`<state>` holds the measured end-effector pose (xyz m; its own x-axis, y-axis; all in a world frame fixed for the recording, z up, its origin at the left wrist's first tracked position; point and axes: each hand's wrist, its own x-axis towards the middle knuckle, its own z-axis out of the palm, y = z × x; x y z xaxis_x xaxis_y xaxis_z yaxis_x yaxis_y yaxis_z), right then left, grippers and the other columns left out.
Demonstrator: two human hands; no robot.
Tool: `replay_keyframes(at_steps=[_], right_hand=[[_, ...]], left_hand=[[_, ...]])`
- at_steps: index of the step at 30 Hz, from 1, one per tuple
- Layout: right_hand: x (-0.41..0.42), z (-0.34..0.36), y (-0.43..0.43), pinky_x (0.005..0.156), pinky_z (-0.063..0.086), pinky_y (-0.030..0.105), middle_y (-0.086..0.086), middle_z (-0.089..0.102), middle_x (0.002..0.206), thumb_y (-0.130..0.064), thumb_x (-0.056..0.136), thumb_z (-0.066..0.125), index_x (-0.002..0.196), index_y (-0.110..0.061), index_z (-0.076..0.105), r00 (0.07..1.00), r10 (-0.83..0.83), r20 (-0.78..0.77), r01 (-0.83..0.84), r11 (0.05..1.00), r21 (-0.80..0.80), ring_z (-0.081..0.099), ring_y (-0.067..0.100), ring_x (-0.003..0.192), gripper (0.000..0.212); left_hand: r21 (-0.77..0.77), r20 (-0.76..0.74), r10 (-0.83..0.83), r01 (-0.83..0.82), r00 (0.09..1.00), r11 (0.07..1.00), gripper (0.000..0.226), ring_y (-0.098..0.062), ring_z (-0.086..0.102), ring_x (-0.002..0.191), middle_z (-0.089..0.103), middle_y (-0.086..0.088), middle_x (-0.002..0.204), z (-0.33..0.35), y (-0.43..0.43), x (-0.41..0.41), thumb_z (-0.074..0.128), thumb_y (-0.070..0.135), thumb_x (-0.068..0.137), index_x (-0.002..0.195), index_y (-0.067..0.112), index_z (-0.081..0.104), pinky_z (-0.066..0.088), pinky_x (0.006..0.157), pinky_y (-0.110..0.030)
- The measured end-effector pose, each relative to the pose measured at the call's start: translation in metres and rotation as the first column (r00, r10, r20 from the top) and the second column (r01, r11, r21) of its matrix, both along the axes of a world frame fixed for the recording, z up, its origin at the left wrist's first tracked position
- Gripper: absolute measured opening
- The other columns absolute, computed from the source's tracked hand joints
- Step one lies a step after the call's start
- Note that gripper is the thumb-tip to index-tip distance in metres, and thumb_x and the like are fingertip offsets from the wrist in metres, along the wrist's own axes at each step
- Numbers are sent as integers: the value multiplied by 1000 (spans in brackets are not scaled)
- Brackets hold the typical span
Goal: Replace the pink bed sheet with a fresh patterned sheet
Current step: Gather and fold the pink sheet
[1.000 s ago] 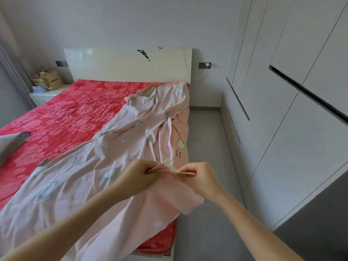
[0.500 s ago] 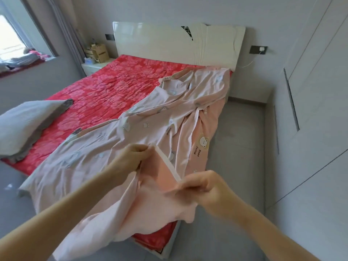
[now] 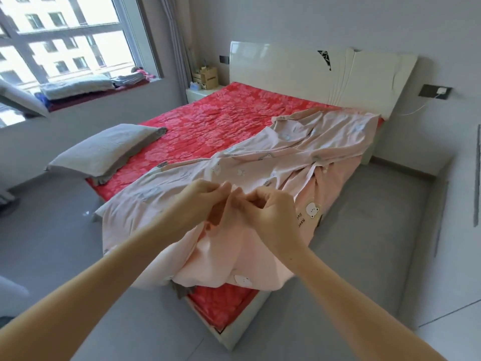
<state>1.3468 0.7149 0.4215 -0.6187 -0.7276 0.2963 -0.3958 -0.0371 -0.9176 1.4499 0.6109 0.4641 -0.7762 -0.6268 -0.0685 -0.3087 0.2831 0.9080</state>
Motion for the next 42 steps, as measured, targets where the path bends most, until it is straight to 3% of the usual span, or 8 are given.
replay_keyframes(at_steps=[3,7,11,18,24,31,35,42], right_hand=[[-5,-10,3,54,47,26,-4,65,57,-31,87,67,70,-11,71,999,-17,39,16,1000,27,57,7,52,26],[-37,-39,16,62,50,22,5,67,68,-18,89,65,76,-12,72,911,134,390,-166,985,50,59,8,62,15],[-108,-112,21,60,56,26,12,68,71,-10,93,56,77,-5,66,828,-173,533,30,964,266,66,21,66,20],[-230,-231,-16,48,52,22,10,57,69,-9,95,54,81,-4,57,533,-470,704,145,870,471,55,17,58,15],[-330,-301,-78,63,53,29,9,57,72,-14,94,57,76,-10,54,522,-547,654,125,808,576,54,17,62,19],[-427,-406,-168,84,55,42,-2,63,73,-36,89,62,80,-21,61,693,-538,480,54,703,709,60,20,73,17],[-458,-464,-215,68,41,31,2,51,68,-43,87,60,93,-10,56,734,-520,437,-12,633,774,47,21,62,33],[-471,-473,-220,52,12,28,-3,16,53,-12,81,57,55,-19,20,814,-500,296,149,672,725,14,16,51,46]], left_hand=[[-205,114,-19,42,993,978,52,-7,39,47,44,3,52,-17,12,-6,66,58,77,63,8,63,32,48,-19],[-405,89,26,12,996,914,40,-6,36,48,36,9,48,-36,9,-18,62,22,89,54,13,44,27,50,-17],[-404,-22,125,-123,992,906,22,-3,39,54,49,9,61,-48,-15,-50,60,12,91,69,9,59,32,53,-9],[-333,78,-40,64,996,941,18,-1,46,62,58,-1,70,-110,-61,-165,61,18,90,81,4,65,37,63,-14],[-100,178,-91,110,980,989,17,0,51,66,62,3,70,-201,-122,-272,60,19,91,75,15,65,40,68,-17],[5,233,-60,60,971,998,50,5,46,48,49,19,46,-272,-184,-351,59,14,91,47,39,57,34,51,-7],[72,294,-37,16,955,997,51,5,42,43,46,18,44,-314,-211,-373,59,15,90,44,35,55,32,46,-6],[187,417,-31,-53,908,981,21,-6,50,62,63,-7,69,-351,-226,-371,62,26,87,80,8,67,42,60,-20]])
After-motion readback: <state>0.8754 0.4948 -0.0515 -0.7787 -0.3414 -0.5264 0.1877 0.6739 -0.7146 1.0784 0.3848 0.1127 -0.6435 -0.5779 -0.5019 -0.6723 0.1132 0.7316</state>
